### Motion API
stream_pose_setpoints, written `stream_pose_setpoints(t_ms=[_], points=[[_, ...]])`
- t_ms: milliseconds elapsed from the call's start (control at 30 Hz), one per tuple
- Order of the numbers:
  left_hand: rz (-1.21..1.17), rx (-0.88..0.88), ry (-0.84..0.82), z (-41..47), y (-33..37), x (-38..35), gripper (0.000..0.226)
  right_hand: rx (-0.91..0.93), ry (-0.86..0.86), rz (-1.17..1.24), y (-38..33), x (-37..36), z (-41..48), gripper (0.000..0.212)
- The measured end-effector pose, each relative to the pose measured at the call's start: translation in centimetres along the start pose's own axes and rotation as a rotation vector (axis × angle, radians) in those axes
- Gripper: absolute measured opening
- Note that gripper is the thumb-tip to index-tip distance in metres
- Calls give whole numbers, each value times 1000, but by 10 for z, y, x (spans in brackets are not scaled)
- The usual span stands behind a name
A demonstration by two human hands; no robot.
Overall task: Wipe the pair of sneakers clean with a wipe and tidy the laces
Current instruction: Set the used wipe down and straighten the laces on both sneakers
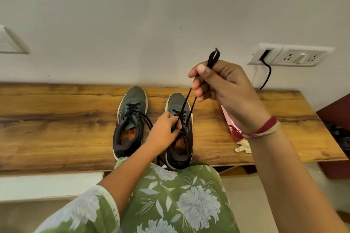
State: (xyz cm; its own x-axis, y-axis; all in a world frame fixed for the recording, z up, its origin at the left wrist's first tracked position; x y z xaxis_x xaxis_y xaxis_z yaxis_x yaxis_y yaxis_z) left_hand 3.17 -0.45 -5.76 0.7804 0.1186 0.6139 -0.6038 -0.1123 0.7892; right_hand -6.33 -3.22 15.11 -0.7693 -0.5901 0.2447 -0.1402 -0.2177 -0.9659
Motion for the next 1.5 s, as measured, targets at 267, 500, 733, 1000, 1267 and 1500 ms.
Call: stream_pose_setpoints(t_ms=[267,500,733,1000,1267,1500], points=[[-242,-121,-90,6,59,21,28,65,-47,-170,-21,-3,-7,22],[110,-329,98,3,92,56,32,60,116,-177,-27,17,-14,19],[339,-173,219,-1,89,67,27,104,144,-493,-35,19,-22,16],[458,-272,203,-1,98,65,25,206,305,-955,-54,39,-27,11],[399,-383,295,-6,110,71,14,123,368,-760,-36,59,-26,16],[355,-533,374,-9,153,102,17,118,358,-664,-27,57,-21,19]])
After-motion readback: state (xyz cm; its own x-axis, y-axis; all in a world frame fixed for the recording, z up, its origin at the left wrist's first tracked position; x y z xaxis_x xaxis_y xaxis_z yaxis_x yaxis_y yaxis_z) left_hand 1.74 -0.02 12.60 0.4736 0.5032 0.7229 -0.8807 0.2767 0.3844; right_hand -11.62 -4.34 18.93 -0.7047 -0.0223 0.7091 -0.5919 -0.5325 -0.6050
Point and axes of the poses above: each hand's wrist, its own z-axis towards the middle knuckle, its own x-axis out of the back of the hand, y = z × x, the point moved 8 cm from there along z, towards the middle knuckle, and after that the axes turned 9 degrees about -z, right-handed, at the moved point
